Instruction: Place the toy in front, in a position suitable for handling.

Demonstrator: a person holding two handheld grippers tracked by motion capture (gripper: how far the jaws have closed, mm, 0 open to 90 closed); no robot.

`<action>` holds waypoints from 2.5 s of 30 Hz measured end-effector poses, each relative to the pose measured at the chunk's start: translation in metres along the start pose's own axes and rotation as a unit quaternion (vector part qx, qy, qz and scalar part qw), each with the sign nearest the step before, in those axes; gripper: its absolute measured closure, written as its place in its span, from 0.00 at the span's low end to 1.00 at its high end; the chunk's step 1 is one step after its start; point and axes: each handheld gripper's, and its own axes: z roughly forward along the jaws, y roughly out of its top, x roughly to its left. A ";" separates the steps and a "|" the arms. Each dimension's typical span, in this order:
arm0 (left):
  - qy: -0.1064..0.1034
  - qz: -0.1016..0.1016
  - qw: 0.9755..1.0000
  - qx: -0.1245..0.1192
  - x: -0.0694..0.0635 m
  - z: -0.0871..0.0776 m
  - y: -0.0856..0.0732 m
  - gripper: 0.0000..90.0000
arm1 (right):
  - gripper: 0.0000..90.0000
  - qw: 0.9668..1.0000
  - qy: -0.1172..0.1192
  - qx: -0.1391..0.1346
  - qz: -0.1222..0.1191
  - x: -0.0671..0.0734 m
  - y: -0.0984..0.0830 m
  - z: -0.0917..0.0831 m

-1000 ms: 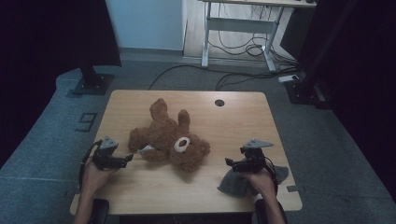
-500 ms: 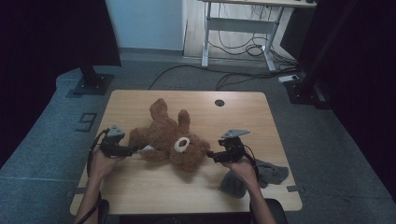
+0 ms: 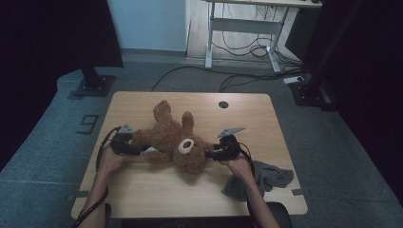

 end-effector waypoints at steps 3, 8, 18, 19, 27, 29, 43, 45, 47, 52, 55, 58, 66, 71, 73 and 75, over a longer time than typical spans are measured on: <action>0.001 -0.002 1.000 -0.003 -0.002 0.000 0.001 0.51 | 0.79 1.000 -0.013 0.004 -0.005 0.001 -0.002 -0.001; 0.023 0.013 1.000 -0.012 -0.008 -0.011 0.003 0.71 | 0.91 0.999 -0.037 0.000 -0.018 0.009 0.000 -0.003; 0.016 0.034 0.999 -0.010 -0.039 -0.046 0.014 0.76 | 0.93 0.996 -0.080 -0.023 -0.036 0.020 0.020 -0.037; 0.018 0.043 0.999 -0.010 -0.046 -0.050 0.016 0.77 | 0.93 0.995 -0.086 -0.025 -0.039 0.021 0.022 -0.043; 0.008 0.053 0.998 -0.027 -0.093 -0.085 0.023 0.76 | 0.93 0.993 -0.105 -0.033 -0.045 0.023 0.019 -0.072; 0.005 0.065 0.998 -0.024 -0.113 -0.099 0.022 0.76 | 0.93 0.993 -0.105 -0.032 -0.039 0.023 0.011 -0.080; 0.006 0.080 0.997 -0.014 -0.166 -0.124 -0.015 0.74 | 0.93 0.996 -0.083 -0.027 -0.028 0.041 -0.027 -0.080; 0.011 0.072 0.997 -0.010 -0.166 -0.124 -0.023 0.74 | 0.93 0.996 -0.077 -0.026 -0.029 0.045 -0.031 -0.076; 0.012 0.067 0.998 -0.007 -0.165 -0.123 -0.030 0.74 | 0.93 0.996 -0.076 -0.023 -0.031 0.049 -0.034 -0.071; -0.005 0.050 0.999 -0.004 -0.164 -0.118 -0.046 0.73 | 0.93 0.997 -0.073 -0.013 -0.034 0.052 -0.044 -0.061; -0.019 0.049 0.999 0.005 -0.166 -0.115 -0.051 0.72 | 0.93 0.997 -0.071 -0.011 -0.028 0.052 -0.052 -0.061; -0.024 0.047 0.999 0.007 -0.166 -0.109 -0.056 0.71 | 0.92 0.997 -0.069 -0.007 -0.023 0.049 -0.061 -0.059; -0.026 0.042 0.999 0.007 -0.164 -0.109 -0.057 0.70 | 0.90 0.997 -0.075 -0.001 -0.032 0.050 -0.059 -0.060; -0.028 0.049 0.998 0.009 -0.162 -0.112 -0.057 0.54 | 0.83 0.996 -0.082 -0.003 -0.030 0.049 -0.058 -0.064; -0.039 0.046 0.998 0.005 -0.160 -0.115 -0.056 0.44 | 0.83 0.996 -0.082 -0.003 -0.031 0.049 -0.058 -0.065; -0.061 0.040 0.997 -0.015 -0.155 -0.125 -0.051 0.37 | 0.83 0.996 -0.087 -0.004 -0.030 0.048 -0.057 -0.067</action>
